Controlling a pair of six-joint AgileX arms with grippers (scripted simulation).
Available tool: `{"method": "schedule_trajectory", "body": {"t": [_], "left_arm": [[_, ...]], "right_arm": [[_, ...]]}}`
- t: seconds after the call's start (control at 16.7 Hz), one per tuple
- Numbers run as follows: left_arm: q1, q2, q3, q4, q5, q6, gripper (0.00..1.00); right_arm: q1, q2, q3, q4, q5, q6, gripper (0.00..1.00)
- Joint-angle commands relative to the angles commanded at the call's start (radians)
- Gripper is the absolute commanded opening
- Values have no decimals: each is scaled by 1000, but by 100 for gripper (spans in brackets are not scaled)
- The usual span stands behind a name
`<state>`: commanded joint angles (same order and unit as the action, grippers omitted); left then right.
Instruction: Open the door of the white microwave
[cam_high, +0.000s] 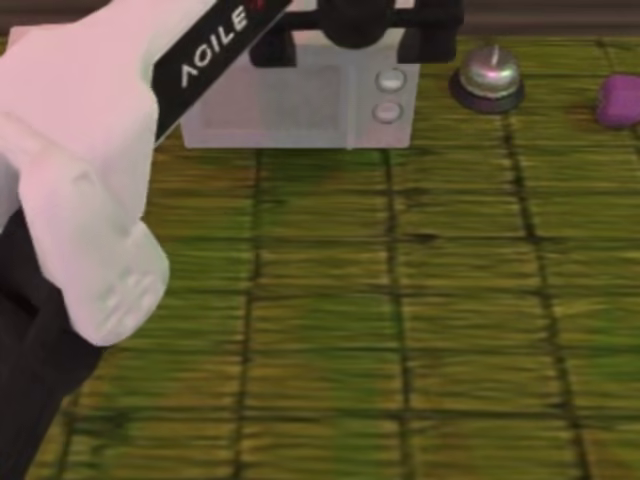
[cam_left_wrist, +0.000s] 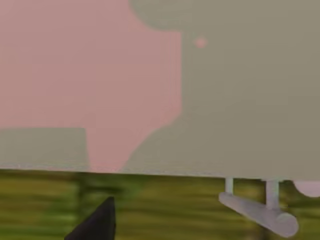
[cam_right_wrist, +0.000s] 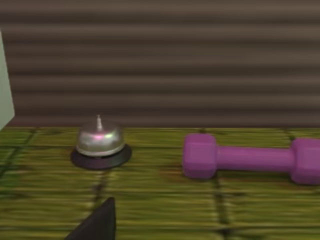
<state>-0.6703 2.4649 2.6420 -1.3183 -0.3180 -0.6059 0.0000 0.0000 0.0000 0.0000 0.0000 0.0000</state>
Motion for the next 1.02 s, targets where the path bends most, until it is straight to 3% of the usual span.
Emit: {"method": "schedule_trajectory", "body": {"t": [0.3, 0.54, 1.02], "left_arm": [[23, -4, -145, 148, 10, 22, 100], [24, -4, -153, 156, 10, 23, 100], [24, -4, -153, 156, 10, 23, 40]], "right_arm": [[0, 0, 0, 0, 0, 0, 100], [0, 0, 0, 0, 0, 0, 100], [0, 0, 0, 0, 0, 0, 100]]}}
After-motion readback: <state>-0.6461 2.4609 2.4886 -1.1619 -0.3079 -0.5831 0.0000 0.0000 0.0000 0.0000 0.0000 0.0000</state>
